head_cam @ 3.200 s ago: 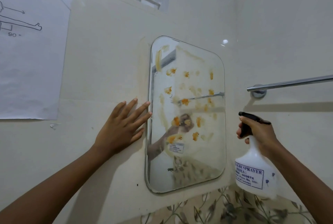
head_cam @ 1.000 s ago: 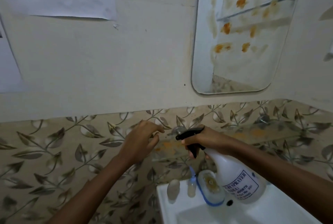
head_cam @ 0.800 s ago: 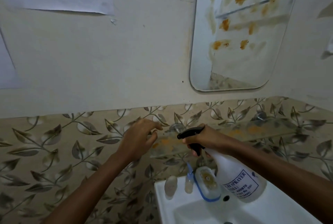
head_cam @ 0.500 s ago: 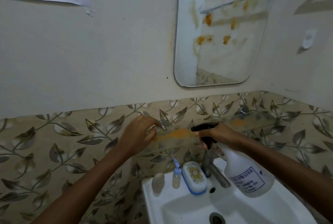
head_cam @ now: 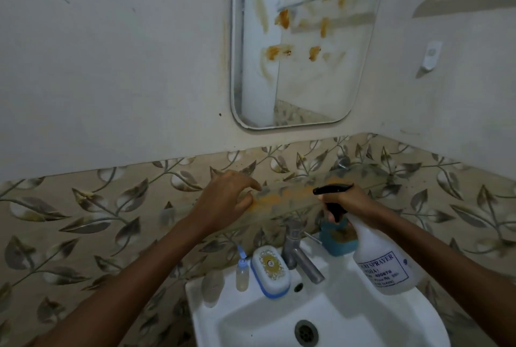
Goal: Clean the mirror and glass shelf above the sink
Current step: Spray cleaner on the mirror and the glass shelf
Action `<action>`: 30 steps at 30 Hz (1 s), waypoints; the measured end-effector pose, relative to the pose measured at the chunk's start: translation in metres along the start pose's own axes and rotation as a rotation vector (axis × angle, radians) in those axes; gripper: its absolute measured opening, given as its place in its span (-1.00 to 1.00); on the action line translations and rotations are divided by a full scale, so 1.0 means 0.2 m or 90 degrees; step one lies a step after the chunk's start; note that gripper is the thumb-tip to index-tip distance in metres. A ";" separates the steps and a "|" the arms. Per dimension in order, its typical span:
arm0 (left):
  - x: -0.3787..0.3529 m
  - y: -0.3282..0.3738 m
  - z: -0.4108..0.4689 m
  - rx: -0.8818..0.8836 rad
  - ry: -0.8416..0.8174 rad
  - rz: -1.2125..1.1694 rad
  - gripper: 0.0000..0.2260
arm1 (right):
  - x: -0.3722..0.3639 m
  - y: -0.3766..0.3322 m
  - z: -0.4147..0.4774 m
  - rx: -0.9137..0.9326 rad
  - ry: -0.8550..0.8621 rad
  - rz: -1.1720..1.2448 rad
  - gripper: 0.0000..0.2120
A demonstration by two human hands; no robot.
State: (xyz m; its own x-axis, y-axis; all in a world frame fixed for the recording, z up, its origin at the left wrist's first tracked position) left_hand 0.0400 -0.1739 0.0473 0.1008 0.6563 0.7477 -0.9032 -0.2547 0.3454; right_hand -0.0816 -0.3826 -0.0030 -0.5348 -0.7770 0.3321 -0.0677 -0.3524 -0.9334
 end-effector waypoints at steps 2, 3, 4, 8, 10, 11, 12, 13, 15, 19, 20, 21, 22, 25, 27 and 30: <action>-0.04 0.01 0.02 0.006 -0.013 0.014 -0.81 | 0.07 0.04 0.00 -0.002 0.023 -0.004 -0.81; -0.07 0.02 0.04 0.009 -0.015 0.019 -0.81 | 0.11 0.06 0.01 0.000 0.029 -0.012 -0.80; -0.09 0.03 0.05 0.012 -0.016 0.021 -0.81 | 0.14 0.07 0.01 -0.002 0.034 -0.019 -0.80; -0.19 0.08 0.12 0.005 -0.033 0.024 -0.81 | 0.30 0.13 0.02 -0.017 0.078 -0.007 -0.76; -0.25 0.12 0.14 -0.005 -0.047 0.017 -0.81 | 0.37 0.16 0.02 -0.021 0.110 -0.009 -0.74; -0.27 0.14 0.15 -0.008 -0.055 0.014 -0.80 | 0.40 0.17 0.02 -0.020 0.128 -0.012 -0.74; -0.29 0.16 0.16 -0.011 -0.063 0.014 -0.79 | 0.43 0.17 0.02 -0.021 0.148 -0.012 -0.75; -0.32 0.18 0.17 -0.013 -0.071 0.015 -0.79 | 0.46 0.19 0.01 -0.023 0.170 -0.008 -0.75; -0.35 0.20 0.19 -0.016 -0.077 0.019 -0.79 | 0.52 0.21 0.01 -0.033 0.209 -0.009 -0.76; -0.38 0.23 0.21 -0.016 -0.083 0.001 -0.79 | 0.63 0.27 0.01 -0.056 0.271 0.004 -0.74; -0.38 0.23 0.22 -0.018 -0.084 0.001 -0.79 | 0.66 0.28 0.02 -0.060 0.280 0.008 -0.74; -0.38 0.23 0.22 -0.020 -0.084 0.000 -0.79 | 0.69 0.29 0.02 -0.062 0.289 0.006 -0.74; -0.38 0.24 0.23 -0.021 -0.084 -0.004 -0.78 | 0.72 0.29 0.03 -0.062 0.305 0.001 -0.76; -0.39 0.25 0.23 -0.024 -0.087 -0.007 -0.78 | 0.83 0.32 0.04 -0.059 0.388 -0.021 -0.73; -0.39 0.25 0.23 -0.021 -0.091 -0.007 -0.79 | 0.87 0.34 0.04 -0.063 0.424 -0.034 -0.70; -0.39 0.26 0.22 -0.019 -0.106 -0.015 -0.79 | 0.88 0.36 0.03 -0.067 0.444 -0.020 -0.72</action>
State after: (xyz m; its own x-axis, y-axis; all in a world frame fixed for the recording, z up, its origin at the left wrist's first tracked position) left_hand 0.0040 -0.2692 0.0307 0.1871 0.5341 0.8245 -0.9117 -0.2182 0.3482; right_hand -0.1762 -0.5484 -0.0107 -0.9441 -0.2385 0.2276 -0.1545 -0.2898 -0.9445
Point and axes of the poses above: each hand's wrist, its own z-axis towards the middle knuckle, its own x-axis out of the back of the hand, y = z × x, the point moved 9 cm from there along z, towards the middle knuckle, and after that the axes turned 8 degrees about x, right-handed, at the moved point
